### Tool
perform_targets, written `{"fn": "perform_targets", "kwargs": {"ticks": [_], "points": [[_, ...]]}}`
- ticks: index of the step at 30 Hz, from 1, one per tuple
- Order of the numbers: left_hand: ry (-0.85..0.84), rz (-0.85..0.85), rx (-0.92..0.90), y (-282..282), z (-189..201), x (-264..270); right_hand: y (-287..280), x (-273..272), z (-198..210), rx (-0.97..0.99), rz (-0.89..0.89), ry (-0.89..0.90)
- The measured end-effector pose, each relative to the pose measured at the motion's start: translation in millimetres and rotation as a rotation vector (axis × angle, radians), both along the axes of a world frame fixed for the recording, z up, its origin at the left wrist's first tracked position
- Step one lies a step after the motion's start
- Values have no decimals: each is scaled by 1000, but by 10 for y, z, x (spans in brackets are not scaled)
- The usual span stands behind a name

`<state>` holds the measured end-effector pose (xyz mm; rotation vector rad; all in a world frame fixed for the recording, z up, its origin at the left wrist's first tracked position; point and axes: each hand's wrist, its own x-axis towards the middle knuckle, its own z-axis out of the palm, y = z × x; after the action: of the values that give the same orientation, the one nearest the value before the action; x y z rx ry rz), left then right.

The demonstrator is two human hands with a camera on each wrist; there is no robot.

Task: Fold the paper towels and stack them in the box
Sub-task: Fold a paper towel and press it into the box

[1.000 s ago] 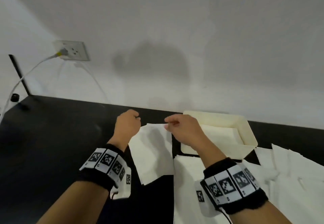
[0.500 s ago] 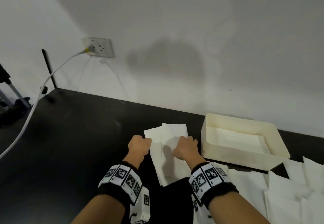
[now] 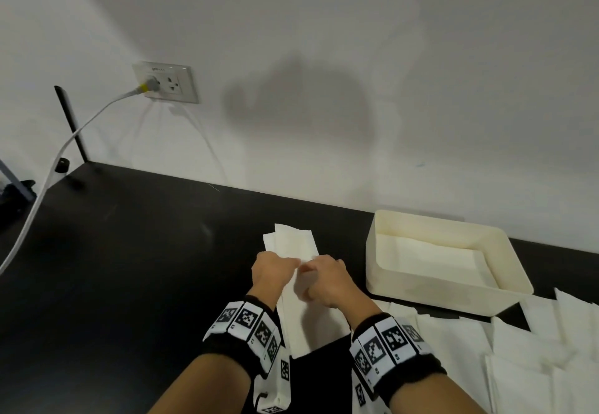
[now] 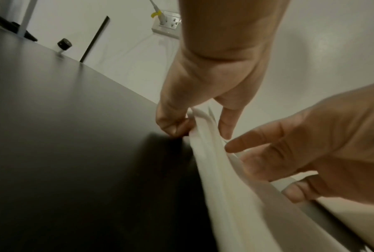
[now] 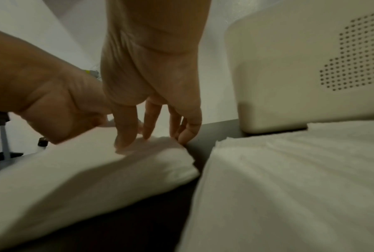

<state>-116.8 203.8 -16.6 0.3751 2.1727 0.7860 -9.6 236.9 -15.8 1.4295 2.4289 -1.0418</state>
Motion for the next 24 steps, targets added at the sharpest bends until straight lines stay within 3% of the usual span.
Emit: {"fn": "perform_targets", "kwargs": {"ticks": [3, 6, 10, 13, 18, 21, 24], "points": [[-39, 9, 45, -1, -3, 36, 14, 59, -24, -78, -186, 147], [-224, 84, 249, -34, 31, 5, 18, 143, 7, -181, -324, 237], [-503, 159, 598, -139, 158, -73, -4, 265, 92, -231, -324, 279], [-611, 185, 808, -232, 247, -120, -36, 404, 241, -175, -356, 353], [-466, 161, 887, -441, 305, -279, -191, 613, 553, 45, -420, 451], [-371, 13, 787, -679, 288, -414, -318, 728, 594, 95, -469, 490], [-172, -186, 555, -814, 243, -482, -424, 844, 537, 123, -496, 567]]}}
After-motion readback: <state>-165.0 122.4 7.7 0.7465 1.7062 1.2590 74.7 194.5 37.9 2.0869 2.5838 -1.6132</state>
